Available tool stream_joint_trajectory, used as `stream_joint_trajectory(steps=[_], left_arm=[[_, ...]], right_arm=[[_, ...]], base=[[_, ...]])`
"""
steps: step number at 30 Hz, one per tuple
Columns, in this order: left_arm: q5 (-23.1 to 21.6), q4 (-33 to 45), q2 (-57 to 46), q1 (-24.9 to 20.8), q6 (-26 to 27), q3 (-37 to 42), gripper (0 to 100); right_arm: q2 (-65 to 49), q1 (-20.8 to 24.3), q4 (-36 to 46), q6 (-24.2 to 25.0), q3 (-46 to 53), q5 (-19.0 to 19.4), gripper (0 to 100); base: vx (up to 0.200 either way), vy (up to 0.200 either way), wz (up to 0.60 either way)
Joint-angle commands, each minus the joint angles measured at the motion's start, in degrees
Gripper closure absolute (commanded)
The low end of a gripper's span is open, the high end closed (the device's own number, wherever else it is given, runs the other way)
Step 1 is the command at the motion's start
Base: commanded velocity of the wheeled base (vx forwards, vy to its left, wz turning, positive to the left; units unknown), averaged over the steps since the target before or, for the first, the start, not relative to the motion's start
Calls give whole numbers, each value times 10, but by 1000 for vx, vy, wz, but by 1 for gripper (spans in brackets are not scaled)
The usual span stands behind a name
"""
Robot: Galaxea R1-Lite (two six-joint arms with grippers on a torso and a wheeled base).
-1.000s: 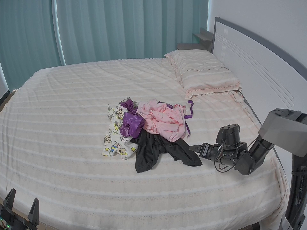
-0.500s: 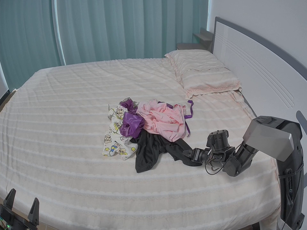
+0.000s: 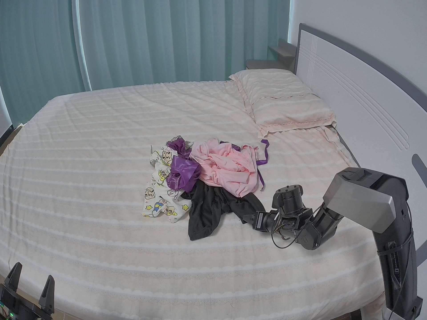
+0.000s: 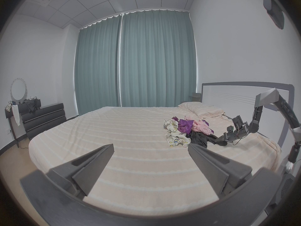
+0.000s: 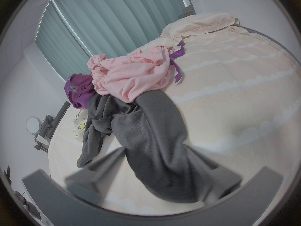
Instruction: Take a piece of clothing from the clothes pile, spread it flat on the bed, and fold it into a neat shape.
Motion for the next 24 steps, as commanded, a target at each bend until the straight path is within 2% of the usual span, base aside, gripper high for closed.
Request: stream_joint_trajectory(steps=[1, 7, 11, 13, 15, 17, 20, 21, 24], left_arm=[[-1, 0, 0, 0, 0, 9, 0], [-1, 0, -1, 0, 1, 9, 0], [-2, -23, -1, 0, -10, 0, 0], [-24, -75, 11, -7, -45, -79, 0], [-41, -51, 72, -9, -64, -135, 0], [-48, -23, 123, -12, -52, -149, 0], [-115, -14, 164, -38, -42, -140, 0], [-151, -12, 200, -53, -45, -134, 0], [-189, -18, 273, -61, -43, -125, 0]], right_arm=[[6, 4, -5, -1, -2, -1, 100], [-12, -9, -24, 8, 20, -2, 100], [-61, -23, -105, 47, 118, 39, 100], [-71, -24, -143, 58, 156, 47, 100], [-75, -23, -179, 63, 185, 50, 100], [-75, -19, -209, 65, 207, 50, 100], [-77, -16, -245, 84, 234, 50, 100], [-79, -16, -267, 94, 249, 50, 100], [-80, -18, -302, 100, 273, 51, 100]], base=[[0, 0, 0], [0, 0, 0], [0, 0, 0], [0, 0, 0], [0, 0, 0], [0, 0, 0], [0, 0, 0], [0, 0, 0], [0, 0, 0]])
